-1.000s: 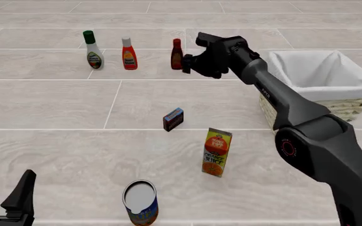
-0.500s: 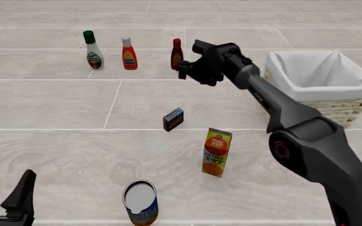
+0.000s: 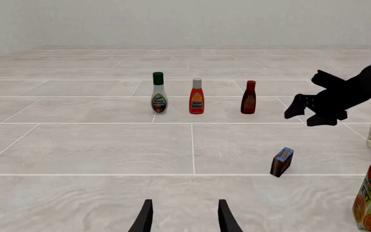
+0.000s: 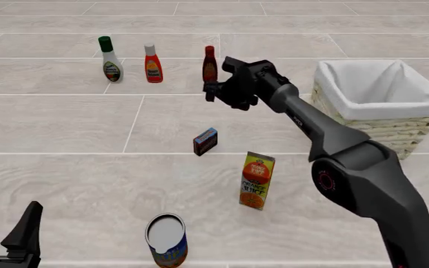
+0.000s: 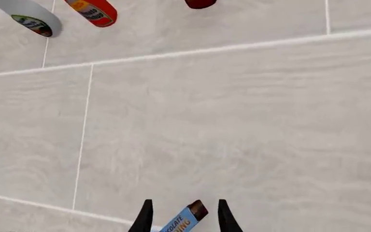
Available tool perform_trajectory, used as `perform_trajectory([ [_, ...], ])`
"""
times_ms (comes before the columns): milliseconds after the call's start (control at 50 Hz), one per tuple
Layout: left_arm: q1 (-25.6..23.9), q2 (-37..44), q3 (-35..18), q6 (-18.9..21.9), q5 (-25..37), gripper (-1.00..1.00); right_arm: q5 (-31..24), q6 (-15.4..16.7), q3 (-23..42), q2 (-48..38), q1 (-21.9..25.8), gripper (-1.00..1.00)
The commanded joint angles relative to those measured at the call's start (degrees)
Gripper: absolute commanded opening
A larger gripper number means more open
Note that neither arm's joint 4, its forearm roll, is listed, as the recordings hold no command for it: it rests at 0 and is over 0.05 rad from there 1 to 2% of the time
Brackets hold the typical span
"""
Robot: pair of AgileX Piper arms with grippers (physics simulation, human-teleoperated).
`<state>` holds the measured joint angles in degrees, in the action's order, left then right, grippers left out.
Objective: Pick the chocolate pudding and place it in the basket.
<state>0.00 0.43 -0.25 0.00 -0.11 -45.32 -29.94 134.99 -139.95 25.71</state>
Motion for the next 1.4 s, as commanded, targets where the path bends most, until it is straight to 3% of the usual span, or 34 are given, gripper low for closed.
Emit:
perform_trajectory([
  [20, 0.0, 0.0, 0.0, 0.0, 0.0, 1.0, 1.1, -1.4, -1.1, -0.6, 0.6, 1.0],
  [240, 0.0, 0.0, 0.0, 0.0, 0.0, 1.0, 3.3, -3.2, -4.7, -0.1, 1.3, 1.0],
  [860, 0.0, 0.0, 0.0, 0.0, 0.0, 1.0, 6.7, -4.6, -10.3, 0.5, 1.3, 1.0],
  [1400, 0.0, 0.0, 0.0, 0.0, 0.0, 1.0, 9.2, -7.5, -12.9, -0.2, 2.2, 1.0],
])
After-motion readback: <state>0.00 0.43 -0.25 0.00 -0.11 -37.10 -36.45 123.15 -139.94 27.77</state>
